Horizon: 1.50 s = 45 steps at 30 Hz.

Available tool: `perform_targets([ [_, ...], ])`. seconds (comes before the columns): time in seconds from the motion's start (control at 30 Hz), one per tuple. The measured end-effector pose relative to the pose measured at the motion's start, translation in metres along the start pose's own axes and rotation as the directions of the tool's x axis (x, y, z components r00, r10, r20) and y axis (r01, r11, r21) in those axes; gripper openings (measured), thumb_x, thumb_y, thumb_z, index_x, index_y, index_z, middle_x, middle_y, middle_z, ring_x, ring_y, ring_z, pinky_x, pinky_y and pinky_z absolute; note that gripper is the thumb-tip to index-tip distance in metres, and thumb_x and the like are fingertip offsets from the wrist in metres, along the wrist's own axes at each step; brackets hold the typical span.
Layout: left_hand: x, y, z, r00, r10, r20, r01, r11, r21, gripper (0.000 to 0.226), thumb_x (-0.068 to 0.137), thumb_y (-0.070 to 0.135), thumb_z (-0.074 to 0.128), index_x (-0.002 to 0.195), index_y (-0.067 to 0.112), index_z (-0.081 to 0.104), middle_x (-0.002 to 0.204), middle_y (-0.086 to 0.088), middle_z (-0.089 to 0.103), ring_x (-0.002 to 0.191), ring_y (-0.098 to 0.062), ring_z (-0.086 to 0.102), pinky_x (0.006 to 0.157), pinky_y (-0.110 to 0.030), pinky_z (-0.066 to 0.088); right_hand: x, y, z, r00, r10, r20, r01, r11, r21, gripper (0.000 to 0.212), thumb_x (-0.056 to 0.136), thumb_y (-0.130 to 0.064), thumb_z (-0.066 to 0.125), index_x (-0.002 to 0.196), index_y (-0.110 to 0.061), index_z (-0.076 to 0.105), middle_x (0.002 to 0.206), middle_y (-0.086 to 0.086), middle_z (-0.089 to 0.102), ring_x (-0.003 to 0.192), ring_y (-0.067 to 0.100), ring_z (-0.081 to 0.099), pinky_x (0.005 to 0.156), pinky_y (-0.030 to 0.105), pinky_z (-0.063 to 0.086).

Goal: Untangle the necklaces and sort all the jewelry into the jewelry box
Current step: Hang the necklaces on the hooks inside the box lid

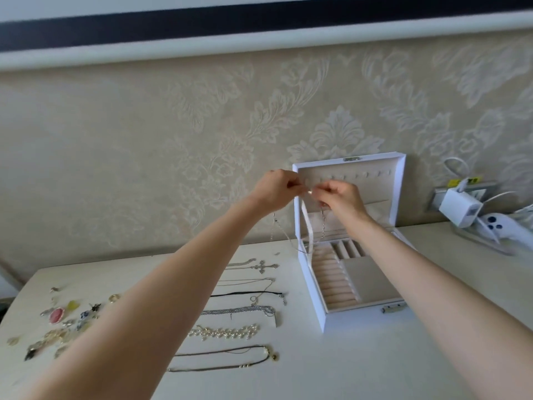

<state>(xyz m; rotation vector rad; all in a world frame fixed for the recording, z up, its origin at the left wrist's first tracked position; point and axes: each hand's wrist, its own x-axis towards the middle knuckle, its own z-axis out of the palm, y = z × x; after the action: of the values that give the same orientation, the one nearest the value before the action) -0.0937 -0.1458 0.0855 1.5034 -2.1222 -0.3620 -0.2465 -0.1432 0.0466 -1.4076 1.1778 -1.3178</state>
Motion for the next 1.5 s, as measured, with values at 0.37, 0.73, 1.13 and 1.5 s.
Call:
perform_targets([
  [0.37,0.013,0.035,0.017,0.983,-0.135,0.125,0.18,0.551,-0.815,0.015,0.093,0.019,0.055,0.083,0.011,0.063,0.066,0.002,0.05,0.055,-0.007,0.047,0.051,-0.014,0.04,-0.009,0.061,-0.049,0.987,0.16,-0.017,-0.16,0.974,-0.161,0.009,0.084,-0.005,0.067,0.076,-0.01,0.066,0.063,0.007,0.064,0.058,0.016,0.06,0.055,0.019,0.043],
  [0.73,0.029,0.027,0.029,0.985,-0.139,0.101,0.159,0.517,-0.841,0.011,0.089,0.013,0.061,0.099,0.009,0.061,0.078,0.0,0.058,0.068,-0.012,0.059,0.071,-0.023,0.054,-0.01,0.08,-0.051,0.975,0.212,0.068,-0.177,0.924,-0.34,0.006,0.085,-0.014,0.065,0.082,-0.009,0.068,0.079,0.002,0.068,0.068,0.007,0.056,0.063,0.019,0.042],
  [1.13,0.036,0.013,0.037,0.989,-0.148,0.018,0.144,0.914,-0.379,0.016,0.084,0.006,0.066,0.072,0.013,0.059,0.064,-0.005,0.061,0.06,-0.018,0.059,0.063,-0.032,0.052,0.013,0.033,-0.03,0.989,0.068,0.13,-0.071,0.997,0.02,0.008,0.083,-0.008,0.066,0.09,-0.012,0.067,0.07,0.004,0.066,0.065,0.011,0.057,0.056,0.022,0.038],
  [1.5,0.011,-0.001,0.064,0.942,-0.305,-0.144,0.292,0.951,-0.105,0.013,0.085,0.032,0.064,0.087,0.019,0.066,0.081,0.002,0.068,0.081,-0.018,0.059,0.064,-0.026,0.042,0.014,0.012,-0.03,1.0,0.015,0.011,-0.016,0.994,0.107,0.016,0.086,-0.013,0.063,0.074,-0.003,0.067,0.06,0.009,0.061,0.049,0.002,0.054,0.048,0.006,0.037],
])
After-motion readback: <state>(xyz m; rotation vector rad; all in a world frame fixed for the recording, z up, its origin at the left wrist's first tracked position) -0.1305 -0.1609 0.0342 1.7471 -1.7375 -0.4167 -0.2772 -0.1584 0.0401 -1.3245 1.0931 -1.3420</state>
